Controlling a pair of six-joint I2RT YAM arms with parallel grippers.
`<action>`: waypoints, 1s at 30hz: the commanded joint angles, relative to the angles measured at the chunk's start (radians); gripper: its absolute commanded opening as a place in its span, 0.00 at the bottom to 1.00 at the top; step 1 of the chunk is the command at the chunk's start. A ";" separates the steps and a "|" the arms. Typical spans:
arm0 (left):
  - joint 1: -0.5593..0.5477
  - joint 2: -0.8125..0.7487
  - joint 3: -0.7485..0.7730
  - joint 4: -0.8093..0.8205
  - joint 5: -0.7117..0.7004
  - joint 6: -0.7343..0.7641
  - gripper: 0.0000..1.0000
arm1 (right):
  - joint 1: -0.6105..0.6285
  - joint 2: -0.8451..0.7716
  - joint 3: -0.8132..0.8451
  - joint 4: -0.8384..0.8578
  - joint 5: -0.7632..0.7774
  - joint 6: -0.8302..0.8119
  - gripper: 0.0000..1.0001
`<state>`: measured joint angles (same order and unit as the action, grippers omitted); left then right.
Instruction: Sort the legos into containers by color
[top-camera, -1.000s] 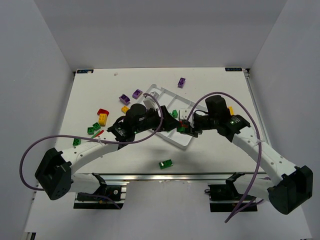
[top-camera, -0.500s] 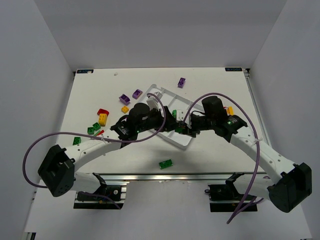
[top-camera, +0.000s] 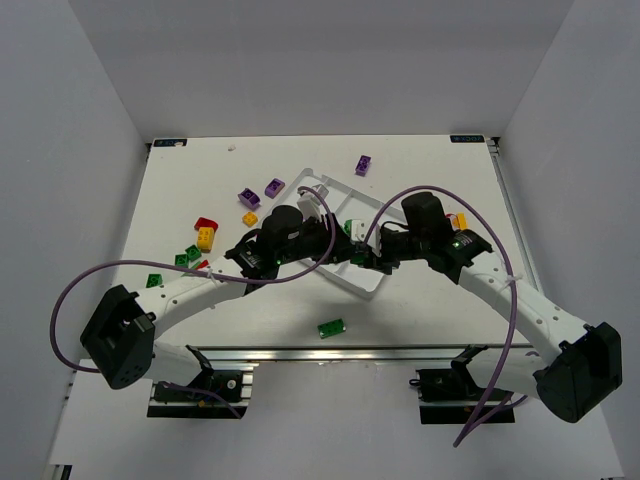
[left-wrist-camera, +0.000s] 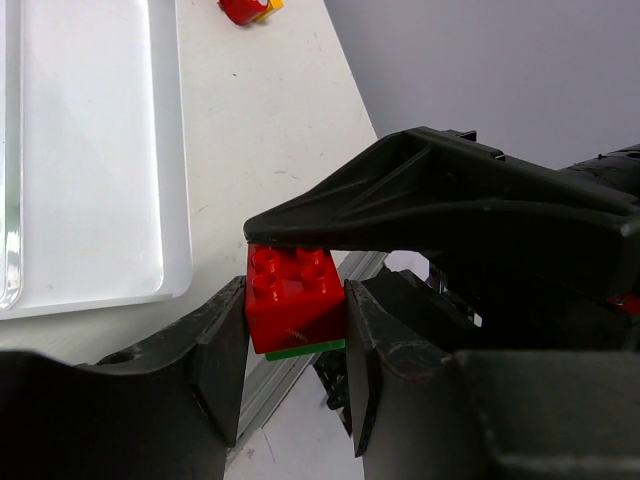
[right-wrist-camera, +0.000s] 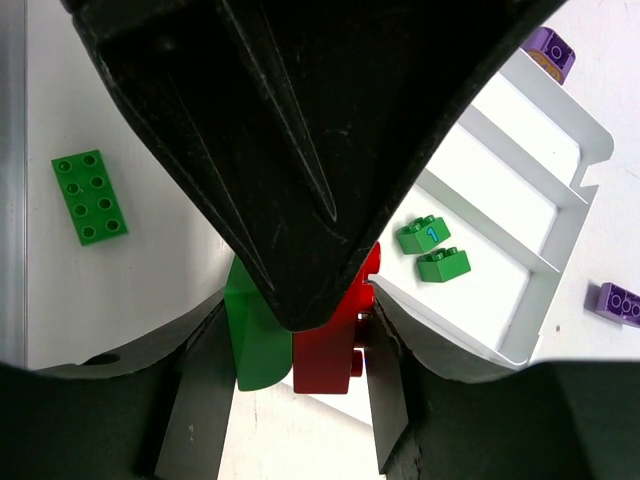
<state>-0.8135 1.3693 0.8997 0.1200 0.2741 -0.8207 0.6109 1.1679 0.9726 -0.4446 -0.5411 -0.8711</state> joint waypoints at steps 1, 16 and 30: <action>-0.004 0.002 0.039 0.003 0.025 0.014 0.16 | 0.006 -0.004 0.023 0.049 -0.016 0.006 0.11; -0.001 -0.051 0.039 -0.003 -0.048 0.020 0.05 | 0.004 -0.030 -0.011 0.066 0.032 0.062 0.89; 0.034 -0.427 -0.295 0.385 0.028 0.230 0.02 | -0.115 0.032 -0.055 0.570 -0.655 1.049 0.82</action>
<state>-0.7807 1.0126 0.6456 0.3691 0.2317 -0.6243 0.5037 1.1702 0.8875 -0.1017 -1.0531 -0.0418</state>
